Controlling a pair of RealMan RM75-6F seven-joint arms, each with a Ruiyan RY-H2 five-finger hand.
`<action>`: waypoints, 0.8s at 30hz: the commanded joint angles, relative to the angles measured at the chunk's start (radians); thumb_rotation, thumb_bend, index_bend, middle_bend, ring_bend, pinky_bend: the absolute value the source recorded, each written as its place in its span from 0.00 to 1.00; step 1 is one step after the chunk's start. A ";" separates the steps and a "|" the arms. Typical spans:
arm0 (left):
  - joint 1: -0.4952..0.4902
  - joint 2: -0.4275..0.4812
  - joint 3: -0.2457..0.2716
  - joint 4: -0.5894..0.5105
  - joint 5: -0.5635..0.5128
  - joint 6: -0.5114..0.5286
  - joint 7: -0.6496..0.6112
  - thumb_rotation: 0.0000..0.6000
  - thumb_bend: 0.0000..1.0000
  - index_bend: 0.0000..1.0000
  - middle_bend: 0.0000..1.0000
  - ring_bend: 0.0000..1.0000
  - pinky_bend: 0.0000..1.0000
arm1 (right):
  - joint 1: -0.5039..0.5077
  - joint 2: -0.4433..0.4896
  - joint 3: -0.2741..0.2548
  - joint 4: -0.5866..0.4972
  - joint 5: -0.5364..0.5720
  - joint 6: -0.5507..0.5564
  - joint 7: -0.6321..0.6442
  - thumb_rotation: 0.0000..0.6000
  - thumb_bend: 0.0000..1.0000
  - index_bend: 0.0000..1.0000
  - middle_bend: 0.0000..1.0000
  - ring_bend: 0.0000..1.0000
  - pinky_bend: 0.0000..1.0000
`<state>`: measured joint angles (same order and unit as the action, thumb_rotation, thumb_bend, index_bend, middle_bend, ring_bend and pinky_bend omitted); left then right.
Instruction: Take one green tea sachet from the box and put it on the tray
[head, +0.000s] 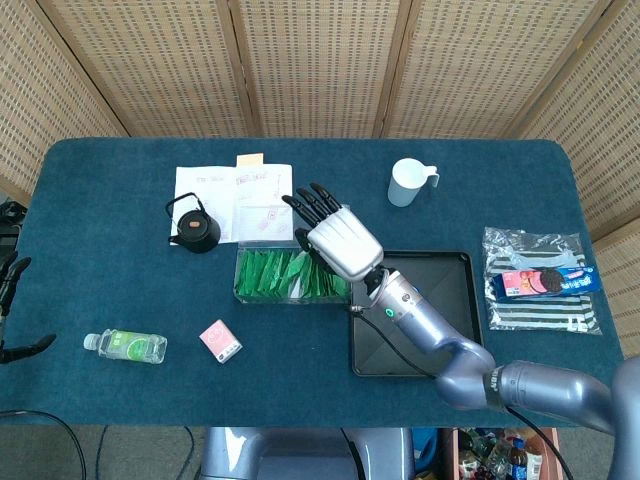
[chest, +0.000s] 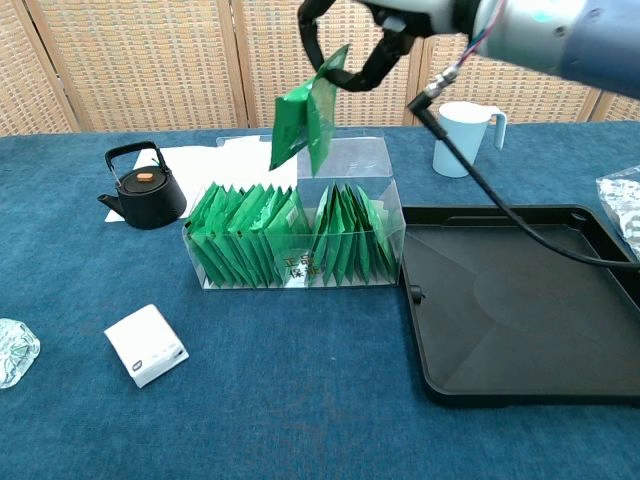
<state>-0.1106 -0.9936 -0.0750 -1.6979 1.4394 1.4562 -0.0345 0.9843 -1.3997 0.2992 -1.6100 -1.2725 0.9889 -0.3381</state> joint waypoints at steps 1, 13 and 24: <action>0.003 0.003 0.006 -0.005 0.015 0.007 -0.001 1.00 0.06 0.00 0.00 0.00 0.00 | -0.088 0.112 -0.054 -0.131 -0.052 0.060 0.000 1.00 0.63 0.64 0.15 0.04 0.04; 0.010 0.004 0.018 -0.019 0.041 0.020 0.011 1.00 0.06 0.00 0.00 0.00 0.00 | -0.248 0.235 -0.204 -0.195 -0.181 0.121 0.104 1.00 0.65 0.64 0.15 0.04 0.04; 0.010 0.001 0.021 -0.026 0.041 0.017 0.029 1.00 0.06 0.00 0.00 0.00 0.00 | -0.280 0.272 -0.240 -0.148 -0.129 0.057 0.045 1.00 0.18 0.18 0.00 0.00 0.08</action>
<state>-0.1008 -0.9925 -0.0536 -1.7238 1.4803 1.4727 -0.0060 0.7075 -1.1468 0.0593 -1.7523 -1.4378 1.0674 -0.2518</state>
